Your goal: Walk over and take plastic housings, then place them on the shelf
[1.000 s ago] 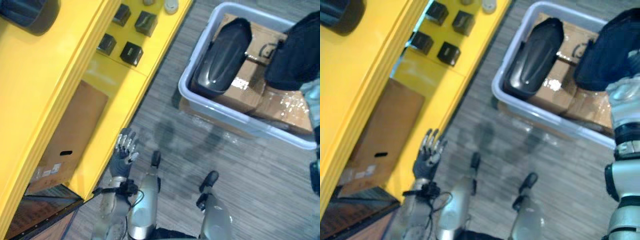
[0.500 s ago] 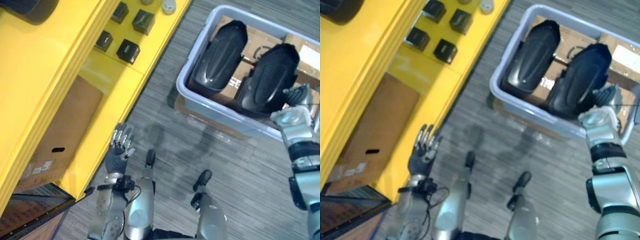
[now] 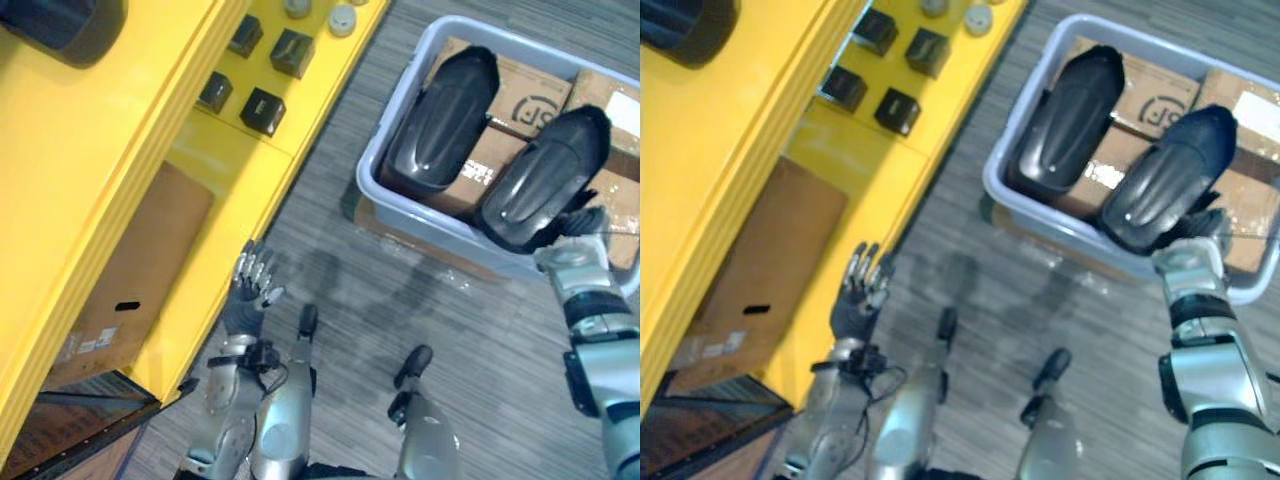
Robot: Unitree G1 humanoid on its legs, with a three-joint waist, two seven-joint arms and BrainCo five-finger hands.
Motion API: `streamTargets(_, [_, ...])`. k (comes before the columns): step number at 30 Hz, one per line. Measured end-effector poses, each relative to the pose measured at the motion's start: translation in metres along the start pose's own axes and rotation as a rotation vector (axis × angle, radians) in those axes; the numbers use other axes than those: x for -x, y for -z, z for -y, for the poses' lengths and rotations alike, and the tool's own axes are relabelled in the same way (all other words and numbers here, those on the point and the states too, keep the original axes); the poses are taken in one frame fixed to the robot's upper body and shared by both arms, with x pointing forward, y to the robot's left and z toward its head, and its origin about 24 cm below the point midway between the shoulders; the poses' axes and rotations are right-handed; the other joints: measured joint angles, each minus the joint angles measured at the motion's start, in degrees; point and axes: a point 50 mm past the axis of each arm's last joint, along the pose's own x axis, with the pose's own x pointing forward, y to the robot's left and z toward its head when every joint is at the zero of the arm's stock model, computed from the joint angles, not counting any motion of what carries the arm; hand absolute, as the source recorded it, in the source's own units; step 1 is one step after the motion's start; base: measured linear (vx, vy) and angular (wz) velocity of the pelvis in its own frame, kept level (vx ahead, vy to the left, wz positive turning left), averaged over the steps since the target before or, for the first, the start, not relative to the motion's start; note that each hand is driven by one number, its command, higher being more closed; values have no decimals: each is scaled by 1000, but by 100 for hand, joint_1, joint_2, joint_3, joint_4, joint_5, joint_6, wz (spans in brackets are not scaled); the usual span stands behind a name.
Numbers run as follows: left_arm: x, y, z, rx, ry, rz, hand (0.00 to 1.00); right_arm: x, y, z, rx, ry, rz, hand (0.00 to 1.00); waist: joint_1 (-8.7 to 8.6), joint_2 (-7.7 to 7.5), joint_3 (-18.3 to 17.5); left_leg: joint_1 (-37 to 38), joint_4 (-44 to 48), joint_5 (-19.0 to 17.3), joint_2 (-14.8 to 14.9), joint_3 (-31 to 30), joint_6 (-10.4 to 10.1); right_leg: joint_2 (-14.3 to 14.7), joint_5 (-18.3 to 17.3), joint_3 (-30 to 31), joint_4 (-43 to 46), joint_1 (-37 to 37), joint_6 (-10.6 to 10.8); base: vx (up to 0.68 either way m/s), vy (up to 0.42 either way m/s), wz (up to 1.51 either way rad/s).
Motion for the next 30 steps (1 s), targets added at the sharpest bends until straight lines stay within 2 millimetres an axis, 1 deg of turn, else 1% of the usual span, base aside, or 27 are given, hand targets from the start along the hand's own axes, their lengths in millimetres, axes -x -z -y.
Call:
streamTargets(2, [1, 4, -2, -2, -10, -15, 0, -2, 0, 7, -5, 34, -10, 100, -2, 46, -28, -52, 0, 5, -18, -4, 9, -25, -9, 5, 36, -64, -4, -41, -10, 1])
streamTargets(3, [1, 4, -2, -1, -12, -18, 0, -5, 0, 15, -12, 66, -18, 100, 1, 80, -49, -120, 3, 17, -32, -9, 23, -44, -10, 1, 72, -138, -6, -48, -4, 4])
streamTargets(6, [3, 6, -2, 9, -20, -22, 0, -11, 1, 31, -40, 144, -58, 100, 14, 113, -62, -198, 3, 38, -60, -27, 39, -73, -1, 3, 78, -224, 6, -27, -5, 1])
streamTargets(7, [3, 7, -2, 12, -23, -24, 0, -11, 2, 34, -45, 157, -65, 100, 13, 117, -65, -198, 4, 38, -65, -31, 39, -79, 8, 2, 84, -223, 17, -11, -8, 4])
streamTargets(8, [4, 7, -2, 17, -25, -25, 0, -12, 3, 38, -46, 181, -71, 0, 9, 124, -68, -198, 8, 38, -78, -41, 40, -94, 10, -1, 98, -223, 20, -4, -10, 4])
streamTargets(9, [4, 8, -1, 27, -28, -25, 0, -15, 4, 49, -42, 234, -74, 0, 8, 141, -66, -198, 14, 47, -105, -43, 52, -120, 14, -2, 105, -222, 25, -3, -8, 4])
streamTargets(10, [5, 8, -1, 31, -29, -25, 0, -16, 3, 54, -43, 255, -72, 0, 3, 151, -62, -198, 15, 48, -118, -43, 54, -135, 17, -2, 107, -222, 31, 0, 0, 0])
streamTargets(13, [8, 8, -3, 36, -41, -26, 0, -19, -5, 78, -57, 381, -54, 0, -13, 165, -65, -198, 19, 48, -140, -44, 56, -156, 22, -3, 106, -216, 38, 0, 0, 0])
streamTargets(14, [10, 9, -4, 37, -44, -29, 0, -20, -11, 87, -70, 424, -40, 0, -15, 165, -65, -196, 23, 47, -136, -45, 55, -152, 22, -5, 106, -212, 38, 0, 0, 0])
streamTargets(15, [12, 9, -4, 39, -46, -30, 0, -20, -14, 91, -78, 445, -29, 0, -18, 165, -64, -194, 25, 47, -135, -45, 55, -151, 22, -5, 107, -210, 37, 0, 0, 0])
streamTargets(17, [16, 7, -4, 46, -45, -26, 0, -19, -28, 103, -116, 516, 31, 0, -43, 166, -64, -165, 37, 47, -134, -55, 55, -149, 21, -16, 106, -164, 36, -13, -31, 2])
streamTargets(19, [17, 6, -3, 53, -37, -24, 0, -18, -34, 105, -135, 537, 61, 0, -58, 167, -63, -102, 37, 39, -134, -62, 65, -147, 17, -29, 104, -94, 29, -2, -10, 2])
streamTargets(23, [19, 1, -3, 56, -26, -8, 0, -12, -59, 111, -215, 568, 195, 0, -147, 186, -47, 40, 33, 31, -124, -106, 69, -136, -39, -120, 68, 88, -41, -14, -12, 2])
streamTargets(26, [21, -5, -1, 62, -16, 17, 0, -8, -73, 114, -260, 571, 285, 0, -153, 173, -28, 160, -23, 41, -102, -97, 58, -110, -37, -121, 30, 191, -41, -1, -10, -1])
streamTargets(29, [26, -14, -1, 65, -2, 52, 0, 2, -91, 115, -338, 570, 398, 0, -166, 108, 13, 436, -147, 45, -58, -44, 47, -55, -32, -116, -87, 439, -35, 14, -32, -7])
streamTargets(30, [28, -24, -1, 65, 2, 95, 0, 13, -100, 114, -411, 556, 486, 0, -187, 34, 58, 580, -210, 56, -28, -15, 32, -11, -30, -125, -151, 581, -36, 26, -41, -5])
